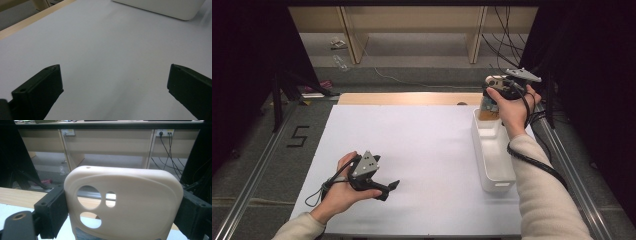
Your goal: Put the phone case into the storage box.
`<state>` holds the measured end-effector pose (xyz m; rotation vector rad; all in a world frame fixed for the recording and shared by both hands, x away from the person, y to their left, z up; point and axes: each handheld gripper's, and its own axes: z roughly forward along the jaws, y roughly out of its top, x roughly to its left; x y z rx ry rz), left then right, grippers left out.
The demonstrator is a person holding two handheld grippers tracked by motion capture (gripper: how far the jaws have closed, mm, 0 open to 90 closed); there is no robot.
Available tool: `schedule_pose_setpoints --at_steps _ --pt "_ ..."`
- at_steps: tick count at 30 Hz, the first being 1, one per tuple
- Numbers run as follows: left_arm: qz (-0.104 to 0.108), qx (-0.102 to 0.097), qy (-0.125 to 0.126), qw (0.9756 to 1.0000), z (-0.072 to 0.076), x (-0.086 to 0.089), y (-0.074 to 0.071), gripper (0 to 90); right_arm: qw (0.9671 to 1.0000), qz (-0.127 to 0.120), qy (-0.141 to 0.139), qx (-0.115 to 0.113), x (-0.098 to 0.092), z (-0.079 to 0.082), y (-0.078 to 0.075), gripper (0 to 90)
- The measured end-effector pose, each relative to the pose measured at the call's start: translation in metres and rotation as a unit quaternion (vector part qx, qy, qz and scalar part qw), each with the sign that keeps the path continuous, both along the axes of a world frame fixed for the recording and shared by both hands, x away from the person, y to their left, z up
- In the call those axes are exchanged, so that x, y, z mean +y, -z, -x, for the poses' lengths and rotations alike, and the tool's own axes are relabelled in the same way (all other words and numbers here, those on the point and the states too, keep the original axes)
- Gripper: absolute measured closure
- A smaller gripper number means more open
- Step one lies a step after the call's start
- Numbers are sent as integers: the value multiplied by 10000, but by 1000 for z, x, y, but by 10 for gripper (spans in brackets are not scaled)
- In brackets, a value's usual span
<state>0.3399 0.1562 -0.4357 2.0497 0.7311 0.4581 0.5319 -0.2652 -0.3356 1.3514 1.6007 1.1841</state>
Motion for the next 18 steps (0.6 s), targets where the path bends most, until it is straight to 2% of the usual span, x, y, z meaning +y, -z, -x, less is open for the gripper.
schedule_pose_setpoints --at_steps 18 --pt "4 3 -5 10000 0 0 0 0 10000 40 39 43 0 -6 3 125"
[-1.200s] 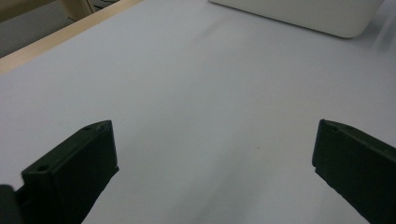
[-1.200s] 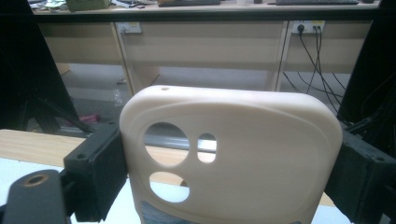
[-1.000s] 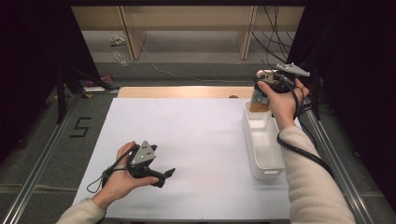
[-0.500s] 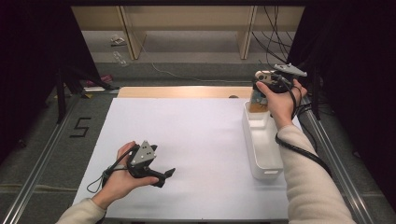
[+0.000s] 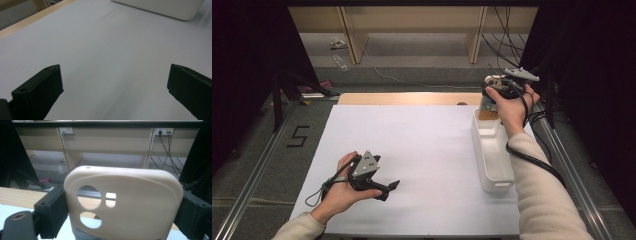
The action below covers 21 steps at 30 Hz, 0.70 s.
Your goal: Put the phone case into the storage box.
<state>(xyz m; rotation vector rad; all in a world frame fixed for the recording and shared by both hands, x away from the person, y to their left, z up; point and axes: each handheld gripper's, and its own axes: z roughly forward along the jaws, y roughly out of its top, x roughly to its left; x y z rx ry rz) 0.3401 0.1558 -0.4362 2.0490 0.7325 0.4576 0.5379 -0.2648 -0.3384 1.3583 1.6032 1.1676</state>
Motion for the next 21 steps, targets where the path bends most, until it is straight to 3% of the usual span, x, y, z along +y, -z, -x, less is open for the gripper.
schedule_pose_setpoints --at_steps 21 --pt "0 3 16 10000 0 0 0 0 10000 5 50 33 0 -6 3 124"
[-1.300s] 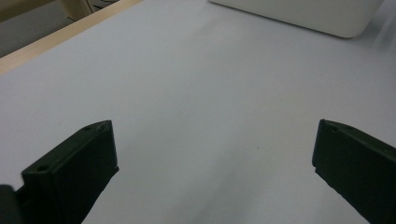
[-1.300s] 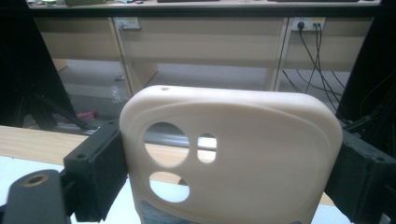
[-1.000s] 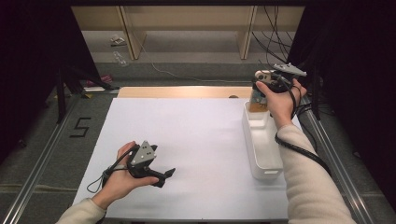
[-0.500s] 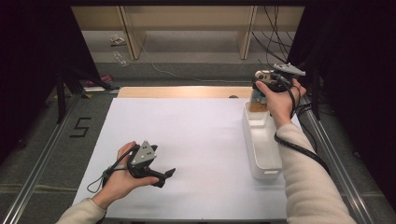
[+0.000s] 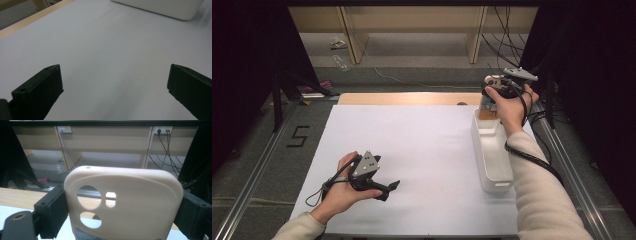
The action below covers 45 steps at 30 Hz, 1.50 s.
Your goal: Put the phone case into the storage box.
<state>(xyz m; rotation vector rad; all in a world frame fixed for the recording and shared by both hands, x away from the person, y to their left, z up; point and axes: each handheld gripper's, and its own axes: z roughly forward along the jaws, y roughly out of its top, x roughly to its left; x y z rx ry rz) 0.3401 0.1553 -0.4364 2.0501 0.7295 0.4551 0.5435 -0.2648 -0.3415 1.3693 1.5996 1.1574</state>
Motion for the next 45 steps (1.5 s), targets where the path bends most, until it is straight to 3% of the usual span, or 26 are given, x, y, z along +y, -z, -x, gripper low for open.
schedule_pose_setpoints --at_steps 45 --pt "-3 7 15 10000 0 0 0 0 9999 69 33 132 2 -12 8 123"
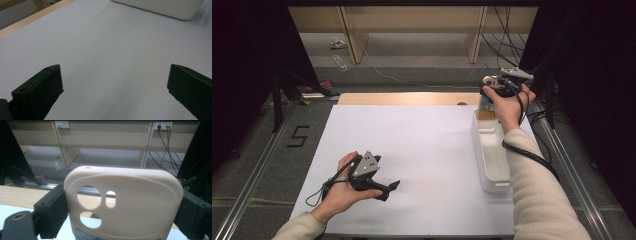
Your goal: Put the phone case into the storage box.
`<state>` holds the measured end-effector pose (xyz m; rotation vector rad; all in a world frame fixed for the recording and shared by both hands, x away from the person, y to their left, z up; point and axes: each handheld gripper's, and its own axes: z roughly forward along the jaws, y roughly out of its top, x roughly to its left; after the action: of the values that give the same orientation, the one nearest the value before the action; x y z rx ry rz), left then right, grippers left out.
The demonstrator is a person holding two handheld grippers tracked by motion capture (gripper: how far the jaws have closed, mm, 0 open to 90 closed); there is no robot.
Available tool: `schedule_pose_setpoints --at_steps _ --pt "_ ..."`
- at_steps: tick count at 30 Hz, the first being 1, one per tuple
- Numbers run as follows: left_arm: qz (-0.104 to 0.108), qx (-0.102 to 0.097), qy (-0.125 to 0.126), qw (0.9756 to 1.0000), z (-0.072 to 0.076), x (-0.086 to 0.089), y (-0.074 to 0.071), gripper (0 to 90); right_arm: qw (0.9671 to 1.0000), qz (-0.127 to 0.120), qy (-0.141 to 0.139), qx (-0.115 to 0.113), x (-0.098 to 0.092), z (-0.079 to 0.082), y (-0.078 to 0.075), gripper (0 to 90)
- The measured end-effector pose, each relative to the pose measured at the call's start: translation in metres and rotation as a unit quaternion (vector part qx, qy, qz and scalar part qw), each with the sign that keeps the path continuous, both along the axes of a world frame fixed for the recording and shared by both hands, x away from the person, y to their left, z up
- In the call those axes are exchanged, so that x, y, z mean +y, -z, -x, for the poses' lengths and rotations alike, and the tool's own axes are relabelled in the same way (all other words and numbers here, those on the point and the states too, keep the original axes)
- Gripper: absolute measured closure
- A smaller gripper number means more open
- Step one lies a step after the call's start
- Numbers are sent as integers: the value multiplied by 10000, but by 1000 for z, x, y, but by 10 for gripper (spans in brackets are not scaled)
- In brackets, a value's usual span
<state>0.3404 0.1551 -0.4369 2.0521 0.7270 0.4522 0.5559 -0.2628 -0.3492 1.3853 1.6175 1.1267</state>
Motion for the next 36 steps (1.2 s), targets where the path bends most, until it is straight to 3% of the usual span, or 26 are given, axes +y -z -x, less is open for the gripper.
schedule_pose_setpoints --at_steps 36 --pt "-1 3 23 10000 0 -1 1 0 9998 72 -61 170 3 -7 10 122"
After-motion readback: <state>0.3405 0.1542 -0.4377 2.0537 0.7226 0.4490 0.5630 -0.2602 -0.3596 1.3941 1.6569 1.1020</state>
